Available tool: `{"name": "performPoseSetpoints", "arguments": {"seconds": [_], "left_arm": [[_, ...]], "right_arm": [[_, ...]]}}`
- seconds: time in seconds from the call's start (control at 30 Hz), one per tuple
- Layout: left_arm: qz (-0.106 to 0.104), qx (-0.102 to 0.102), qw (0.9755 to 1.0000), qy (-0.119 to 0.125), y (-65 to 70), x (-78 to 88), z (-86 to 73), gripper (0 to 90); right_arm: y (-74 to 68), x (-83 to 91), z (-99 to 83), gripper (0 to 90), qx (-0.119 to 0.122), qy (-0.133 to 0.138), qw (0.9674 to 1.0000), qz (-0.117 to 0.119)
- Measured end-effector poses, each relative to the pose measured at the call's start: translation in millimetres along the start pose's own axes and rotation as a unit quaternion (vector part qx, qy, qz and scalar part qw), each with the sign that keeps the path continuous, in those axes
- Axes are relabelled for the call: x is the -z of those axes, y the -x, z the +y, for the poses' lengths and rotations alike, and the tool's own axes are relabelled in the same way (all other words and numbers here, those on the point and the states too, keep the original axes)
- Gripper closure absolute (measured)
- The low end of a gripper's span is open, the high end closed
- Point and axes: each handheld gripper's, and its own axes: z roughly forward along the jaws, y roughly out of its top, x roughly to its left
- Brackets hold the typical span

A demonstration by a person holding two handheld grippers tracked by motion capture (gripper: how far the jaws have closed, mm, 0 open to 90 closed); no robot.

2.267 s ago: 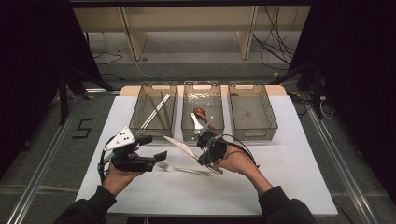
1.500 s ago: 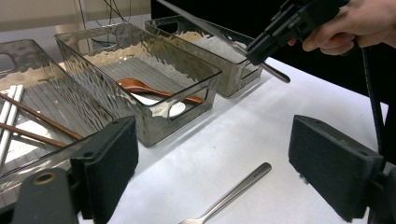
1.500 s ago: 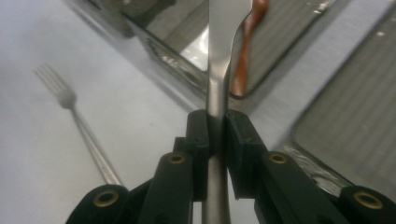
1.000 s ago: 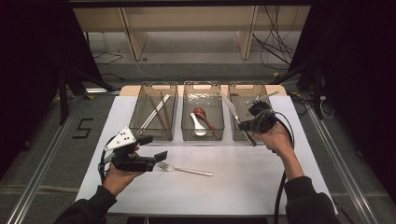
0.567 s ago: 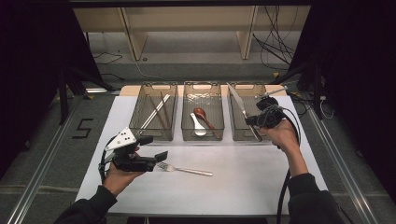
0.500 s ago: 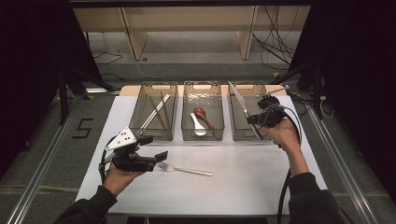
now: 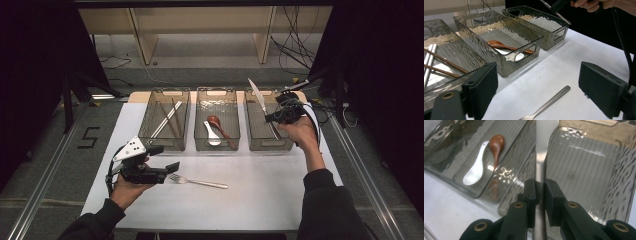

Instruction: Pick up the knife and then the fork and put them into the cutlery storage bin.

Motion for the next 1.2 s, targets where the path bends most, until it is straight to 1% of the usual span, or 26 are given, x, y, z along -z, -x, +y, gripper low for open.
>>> {"name": "performPoseSetpoints", "arguments": {"seconds": [0.07,0.1,0.17,0.33,0.4,0.63,0.67,0.77,1.07,1.13,1.2], "left_arm": [[0.0,0.0,1.0,-0.001,-0.1,0.0,0.0,15.6],[0.0,0.0,1.0,0.0,0.2,-0.1,0.1,15.6],[0.0,0.0,1.0,0.0,0.5,-0.3,0.2,15.6],[-0.001,-0.001,1.0,-0.001,0.8,-0.6,0.3,15.6],[-0.001,-0.001,1.0,-0.001,0.8,-0.6,0.3,15.6],[-0.001,-0.002,1.0,0.0,0.8,-0.3,0.4,15.6],[-0.001,-0.002,1.0,0.0,0.8,-0.3,0.4,15.6],[-0.002,-0.001,1.0,0.0,0.8,-0.3,0.4,15.6],[-0.003,-0.001,1.0,0.001,1.9,-0.4,0.6,15.6],[-0.003,-0.001,1.0,0.001,1.6,-0.2,0.6,15.6],[-0.002,-0.001,1.0,0.001,1.3,0.2,0.5,15.6]], "right_arm": [[2.4,-3.4,2.3,80.8,-0.005,-0.003,1.0,-0.007],[3.4,-4.6,3.0,80.8,-0.006,-0.004,0.9999,-0.008],[4.7,-7.6,5.7,80.7,-0.014,-0.007,0.9998,-0.01],[6.9,-14.2,10.7,80.7,-0.017,-0.014,0.9996,-0.016],[7.6,-17.7,12.5,80.7,-0.025,-0.018,0.9994,-0.019],[10.8,-28.6,15.4,80.7,-0.034,-0.03,0.9986,-0.027],[11.0,-30.5,15.6,80.7,-0.039,-0.03,0.9984,-0.028],[11.8,-33.7,15.9,80.7,-0.043,-0.033,0.998,-0.032],[12.2,-42.1,16.1,80.6,-0.042,-0.04,0.9975,-0.041],[12.6,-44.0,16.0,80.5,-0.049,-0.041,0.997,-0.042],[13.4,-46.0,15.3,80.4,-0.051,-0.046,0.9966,-0.046]]}}
